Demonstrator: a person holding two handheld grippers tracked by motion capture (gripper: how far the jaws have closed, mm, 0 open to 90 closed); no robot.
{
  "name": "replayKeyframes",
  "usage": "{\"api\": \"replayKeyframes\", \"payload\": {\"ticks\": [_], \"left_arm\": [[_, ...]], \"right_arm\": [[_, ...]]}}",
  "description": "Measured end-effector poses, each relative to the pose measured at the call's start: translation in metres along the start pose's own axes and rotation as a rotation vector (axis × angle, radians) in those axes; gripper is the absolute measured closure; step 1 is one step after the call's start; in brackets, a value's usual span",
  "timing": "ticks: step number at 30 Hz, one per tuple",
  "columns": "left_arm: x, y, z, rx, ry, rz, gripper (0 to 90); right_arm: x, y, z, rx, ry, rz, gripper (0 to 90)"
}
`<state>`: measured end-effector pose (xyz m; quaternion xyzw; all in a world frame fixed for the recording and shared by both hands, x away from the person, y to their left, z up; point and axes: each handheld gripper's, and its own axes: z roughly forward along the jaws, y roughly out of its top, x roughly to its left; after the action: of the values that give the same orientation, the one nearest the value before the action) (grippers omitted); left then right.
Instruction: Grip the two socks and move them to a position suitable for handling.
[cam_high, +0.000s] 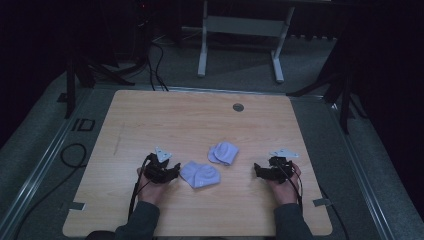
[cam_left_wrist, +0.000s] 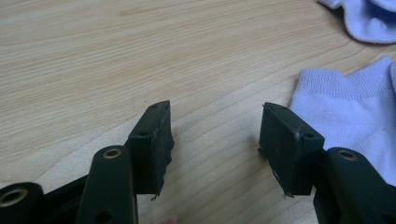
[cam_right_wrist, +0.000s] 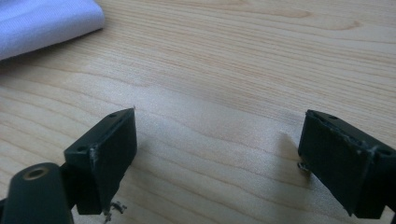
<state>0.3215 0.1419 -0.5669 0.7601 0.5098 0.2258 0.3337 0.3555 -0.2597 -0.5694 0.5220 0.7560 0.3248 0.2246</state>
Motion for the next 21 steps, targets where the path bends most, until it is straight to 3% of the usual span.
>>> {"api": "replayKeyframes", "payload": {"ticks": [6, 9, 11, 16, 17, 19, 21], "left_arm": [[0.0, 0.0, 0.0, 0.002, 0.002, 0.0, 43.9], [0.0, 0.0, 0.0, 0.001, 0.002, -0.001, 43.8], [0.0, 0.0, 0.0, 0.002, 0.002, -0.001, 43.8], [0.0, 0.0, 0.0, 0.004, 0.003, -0.001, 43.8], [0.0, 0.0, 0.0, 0.005, 0.003, -0.001, 43.8], [0.0, 0.0, 0.0, 0.006, 0.003, 0.0, 43.8], [-0.001, 0.001, 0.0, 0.008, 0.004, 0.0, 43.8]], "right_arm": [[0.003, -0.001, -0.005, 0.003, -0.017, 0.015, 22.4], [0.003, -0.001, -0.006, 0.008, -0.016, 0.016, 23.4], [0.003, -0.001, -0.01, 0.013, -0.025, 0.022, 39.1], [0.005, 0.001, -0.017, -0.005, 0.012, 0.022, 58.9], [0.005, 0.001, -0.017, -0.005, 0.012, 0.022, 58.9], [0.009, 0.003, -0.021, -0.004, 0.026, 0.004, 73.2], [0.011, 0.003, -0.022, -0.001, 0.035, -0.002, 76.5]]}}
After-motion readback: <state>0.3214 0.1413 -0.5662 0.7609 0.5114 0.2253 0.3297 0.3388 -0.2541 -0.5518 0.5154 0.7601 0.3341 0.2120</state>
